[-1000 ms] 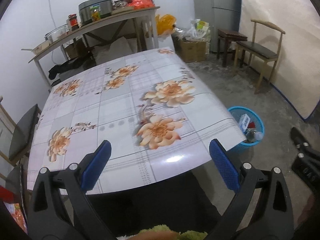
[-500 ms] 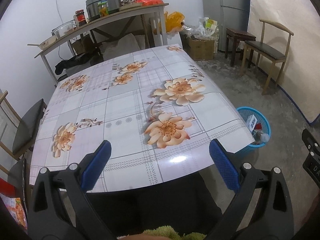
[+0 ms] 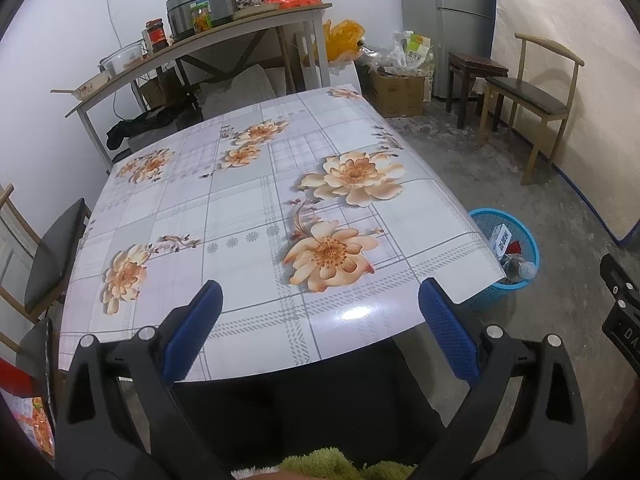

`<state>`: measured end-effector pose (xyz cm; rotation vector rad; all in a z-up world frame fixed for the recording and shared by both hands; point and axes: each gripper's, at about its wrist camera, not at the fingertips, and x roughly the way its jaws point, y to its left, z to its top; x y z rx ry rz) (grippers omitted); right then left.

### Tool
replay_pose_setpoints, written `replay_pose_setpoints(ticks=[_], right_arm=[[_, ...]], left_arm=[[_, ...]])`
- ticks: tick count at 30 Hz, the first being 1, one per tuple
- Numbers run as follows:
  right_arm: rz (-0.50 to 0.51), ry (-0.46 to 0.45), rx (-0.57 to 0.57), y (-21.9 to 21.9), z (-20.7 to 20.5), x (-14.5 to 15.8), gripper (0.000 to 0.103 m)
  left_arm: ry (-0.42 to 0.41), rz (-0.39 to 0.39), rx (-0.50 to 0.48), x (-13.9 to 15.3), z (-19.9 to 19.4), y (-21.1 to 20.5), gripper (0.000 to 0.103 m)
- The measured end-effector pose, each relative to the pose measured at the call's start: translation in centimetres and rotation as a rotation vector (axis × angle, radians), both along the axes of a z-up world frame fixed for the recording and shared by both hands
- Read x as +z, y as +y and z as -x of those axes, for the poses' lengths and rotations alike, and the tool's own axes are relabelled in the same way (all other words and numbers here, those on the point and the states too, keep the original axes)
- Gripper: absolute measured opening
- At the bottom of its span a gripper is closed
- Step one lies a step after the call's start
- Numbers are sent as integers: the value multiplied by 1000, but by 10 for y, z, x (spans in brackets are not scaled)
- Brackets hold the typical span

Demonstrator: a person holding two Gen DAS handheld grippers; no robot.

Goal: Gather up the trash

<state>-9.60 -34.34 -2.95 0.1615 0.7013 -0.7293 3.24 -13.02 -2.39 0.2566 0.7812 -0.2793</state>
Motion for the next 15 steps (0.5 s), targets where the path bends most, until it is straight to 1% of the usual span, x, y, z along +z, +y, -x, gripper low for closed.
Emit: replay_pose_setpoints(ticks=[15], right_arm=[[8,-2,2,0,0,4,97]], left_arm=[[-10,3,8,1,-1,2,94]])
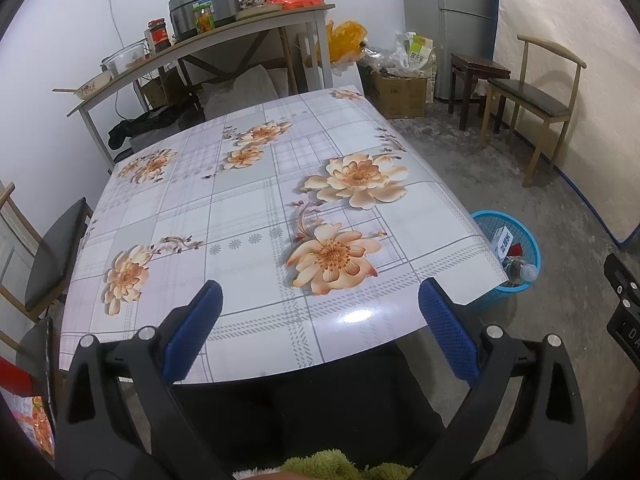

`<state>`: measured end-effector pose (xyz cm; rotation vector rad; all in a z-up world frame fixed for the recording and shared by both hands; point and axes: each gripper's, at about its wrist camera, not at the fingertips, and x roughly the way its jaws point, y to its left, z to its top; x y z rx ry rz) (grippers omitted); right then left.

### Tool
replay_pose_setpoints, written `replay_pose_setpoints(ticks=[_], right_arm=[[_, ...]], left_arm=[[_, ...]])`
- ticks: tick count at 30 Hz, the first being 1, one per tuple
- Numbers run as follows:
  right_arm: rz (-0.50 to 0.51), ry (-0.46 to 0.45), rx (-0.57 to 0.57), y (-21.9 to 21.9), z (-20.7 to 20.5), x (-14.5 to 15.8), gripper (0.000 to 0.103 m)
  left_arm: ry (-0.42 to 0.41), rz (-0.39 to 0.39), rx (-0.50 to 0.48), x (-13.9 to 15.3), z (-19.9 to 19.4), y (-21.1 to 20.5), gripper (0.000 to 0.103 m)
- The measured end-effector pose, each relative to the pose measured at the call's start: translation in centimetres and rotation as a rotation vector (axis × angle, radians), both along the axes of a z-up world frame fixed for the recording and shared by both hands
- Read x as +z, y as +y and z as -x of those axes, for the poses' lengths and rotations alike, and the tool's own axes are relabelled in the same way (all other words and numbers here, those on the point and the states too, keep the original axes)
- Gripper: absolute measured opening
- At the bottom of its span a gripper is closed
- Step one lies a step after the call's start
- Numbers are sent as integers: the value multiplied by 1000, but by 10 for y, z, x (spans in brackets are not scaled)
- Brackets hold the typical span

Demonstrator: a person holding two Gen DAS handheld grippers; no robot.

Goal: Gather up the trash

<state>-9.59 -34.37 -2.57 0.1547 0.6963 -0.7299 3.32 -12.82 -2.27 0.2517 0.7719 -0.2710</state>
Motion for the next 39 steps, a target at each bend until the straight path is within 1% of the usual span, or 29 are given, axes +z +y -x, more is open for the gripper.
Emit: replay_pose_setpoints(ticks=[39], right_arm=[[7,2,7,1,-3,5,97]], left_arm=[[6,2,1,-1,-4,4,94]])
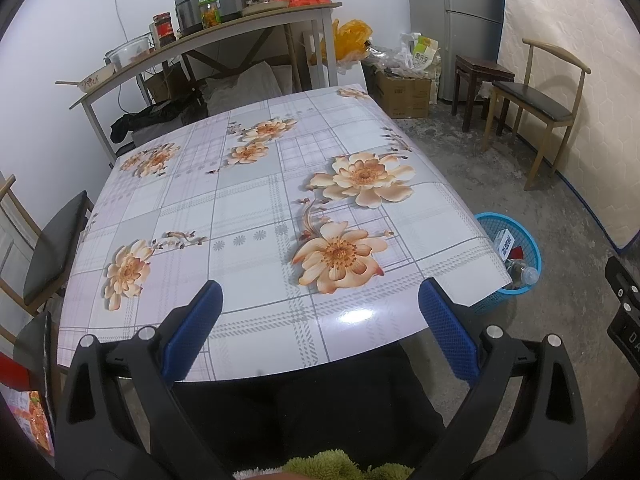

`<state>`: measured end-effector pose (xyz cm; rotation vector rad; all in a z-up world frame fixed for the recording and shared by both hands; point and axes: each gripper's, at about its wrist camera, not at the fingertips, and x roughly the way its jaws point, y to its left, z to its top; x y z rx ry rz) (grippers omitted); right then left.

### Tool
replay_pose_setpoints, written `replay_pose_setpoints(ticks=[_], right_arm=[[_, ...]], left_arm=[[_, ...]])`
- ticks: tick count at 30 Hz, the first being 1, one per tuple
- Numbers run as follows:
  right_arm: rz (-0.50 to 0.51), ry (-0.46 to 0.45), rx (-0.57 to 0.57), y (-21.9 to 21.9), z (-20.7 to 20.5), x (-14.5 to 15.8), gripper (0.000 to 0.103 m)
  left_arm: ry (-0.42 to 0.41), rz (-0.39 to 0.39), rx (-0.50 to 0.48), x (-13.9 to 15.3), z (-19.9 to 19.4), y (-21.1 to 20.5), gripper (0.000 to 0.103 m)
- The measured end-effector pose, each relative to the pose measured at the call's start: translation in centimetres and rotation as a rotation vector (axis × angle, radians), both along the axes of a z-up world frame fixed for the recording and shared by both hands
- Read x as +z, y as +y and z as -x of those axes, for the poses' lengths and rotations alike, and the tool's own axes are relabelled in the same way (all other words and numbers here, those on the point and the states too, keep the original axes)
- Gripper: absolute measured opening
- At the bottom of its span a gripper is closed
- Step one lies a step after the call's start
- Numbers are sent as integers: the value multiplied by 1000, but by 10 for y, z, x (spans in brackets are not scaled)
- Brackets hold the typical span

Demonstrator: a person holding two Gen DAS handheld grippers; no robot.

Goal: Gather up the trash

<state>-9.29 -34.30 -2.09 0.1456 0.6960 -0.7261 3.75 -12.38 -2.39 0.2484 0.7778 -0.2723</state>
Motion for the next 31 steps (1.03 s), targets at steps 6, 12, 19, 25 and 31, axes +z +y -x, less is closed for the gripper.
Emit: replay_pose_setpoints(ticks=[6,12,19,25,31], right_arm=[[0,1,-1,0,0,0,97],[-1,1,0,1,-1,0,97],[-1,1,-1,2,-1,0,97],[-2,1,1,1,-1,0,97],[-1,0,2,1,-2,0,97]], left_arm=[[0,1,0,0,0,0,94],[1,0,-1,0,0,1,94],[2,0,0,0,-1,1,94],[3,-1,-2,0,-1,0,94],[7,-2,-3,-3,0,1,94]])
